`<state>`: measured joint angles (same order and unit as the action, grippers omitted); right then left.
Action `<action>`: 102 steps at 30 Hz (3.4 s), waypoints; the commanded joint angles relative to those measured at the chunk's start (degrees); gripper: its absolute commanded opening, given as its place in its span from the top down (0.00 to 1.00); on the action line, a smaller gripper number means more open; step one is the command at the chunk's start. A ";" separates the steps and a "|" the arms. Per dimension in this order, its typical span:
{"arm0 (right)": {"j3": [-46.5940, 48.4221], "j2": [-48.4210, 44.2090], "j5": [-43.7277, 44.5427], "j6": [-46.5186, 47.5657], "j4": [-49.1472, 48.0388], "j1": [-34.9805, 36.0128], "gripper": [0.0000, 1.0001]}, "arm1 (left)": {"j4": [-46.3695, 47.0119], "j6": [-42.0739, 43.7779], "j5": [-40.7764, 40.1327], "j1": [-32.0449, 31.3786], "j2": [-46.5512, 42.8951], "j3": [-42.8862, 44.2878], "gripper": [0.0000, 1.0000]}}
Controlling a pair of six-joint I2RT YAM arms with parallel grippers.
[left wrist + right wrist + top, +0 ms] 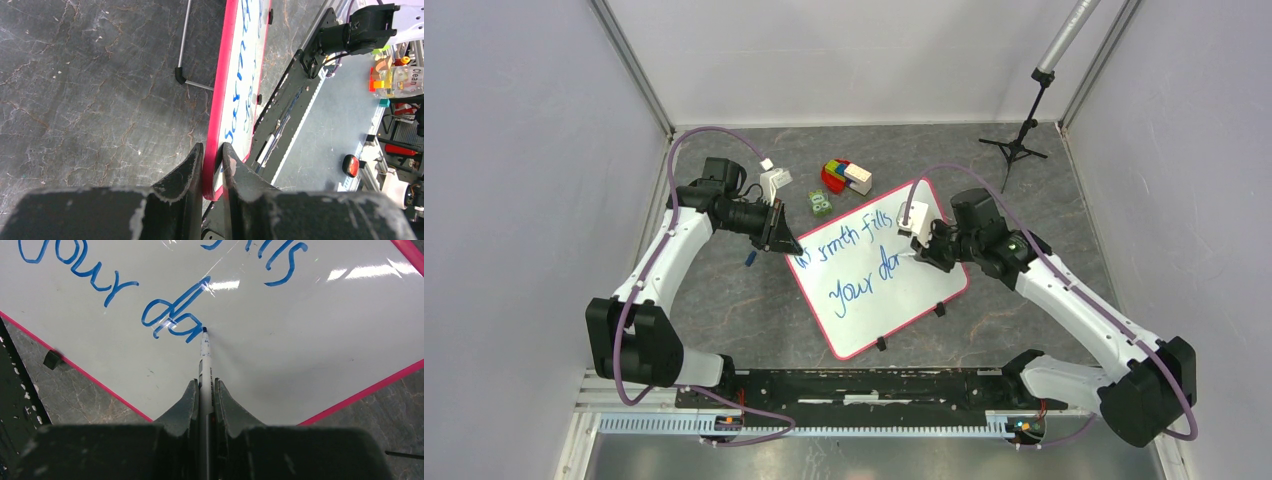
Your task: Write a sentence on the whiteboard
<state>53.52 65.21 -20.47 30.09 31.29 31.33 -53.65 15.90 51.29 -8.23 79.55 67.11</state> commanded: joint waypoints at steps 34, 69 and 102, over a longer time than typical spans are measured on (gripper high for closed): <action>6.11 2.34 4.74 3.86 0.52 -2.59 1.00 | 0.55 0.80 -2.73 -0.74 0.07 0.92 0.98; -0.57 -0.85 -4.82 3.58 6.10 2.39 1.00 | 0.56 0.74 -2.53 -0.96 0.07 1.38 0.98; -2.53 -2.68 3.81 5.37 6.62 -2.33 1.00 | 0.61 0.52 -2.86 -1.09 -1.21 1.09 0.98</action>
<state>51.77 61.95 -17.87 34.81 40.38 29.21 -53.91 15.90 51.27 -8.51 79.42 67.48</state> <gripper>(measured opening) 0.146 0.228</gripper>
